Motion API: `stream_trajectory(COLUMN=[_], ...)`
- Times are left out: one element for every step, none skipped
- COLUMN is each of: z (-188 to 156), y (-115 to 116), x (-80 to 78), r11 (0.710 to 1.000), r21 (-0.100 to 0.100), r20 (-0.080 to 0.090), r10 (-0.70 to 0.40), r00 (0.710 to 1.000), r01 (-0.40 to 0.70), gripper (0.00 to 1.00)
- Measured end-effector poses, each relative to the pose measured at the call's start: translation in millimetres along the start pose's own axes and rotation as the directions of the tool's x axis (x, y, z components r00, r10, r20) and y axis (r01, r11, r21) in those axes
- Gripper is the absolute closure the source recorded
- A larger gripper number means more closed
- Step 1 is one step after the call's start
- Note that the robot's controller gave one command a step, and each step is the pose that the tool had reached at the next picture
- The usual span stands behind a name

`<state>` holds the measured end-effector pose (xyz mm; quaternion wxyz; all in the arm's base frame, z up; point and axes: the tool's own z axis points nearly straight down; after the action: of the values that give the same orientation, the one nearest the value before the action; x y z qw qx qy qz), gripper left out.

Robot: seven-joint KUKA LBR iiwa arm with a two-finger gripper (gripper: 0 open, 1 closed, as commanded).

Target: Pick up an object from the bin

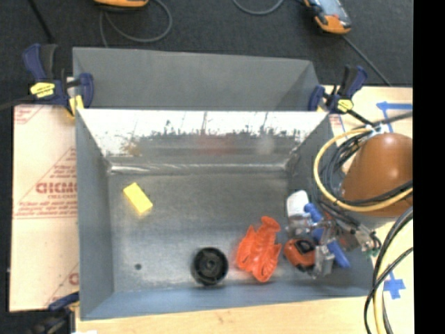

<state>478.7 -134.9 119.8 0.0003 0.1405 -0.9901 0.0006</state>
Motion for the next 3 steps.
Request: stream_trajectory(z=[-12.6, -20.7, -26.6], y=[-0.1, -0.4, -0.4], x=[-0.5, -0.6, -0.3], r11=[1.0, 1.0, 1.0], r21=[0.001, 0.001, 0.001], r20=[0.001, 0.002, 0.002], r10=[0.001, 0.002, 0.003], r00=[1.0, 1.0, 1.0], r01=[-0.001, -0.002, -0.003], gripper=[1.0, 1.0, 1.0])
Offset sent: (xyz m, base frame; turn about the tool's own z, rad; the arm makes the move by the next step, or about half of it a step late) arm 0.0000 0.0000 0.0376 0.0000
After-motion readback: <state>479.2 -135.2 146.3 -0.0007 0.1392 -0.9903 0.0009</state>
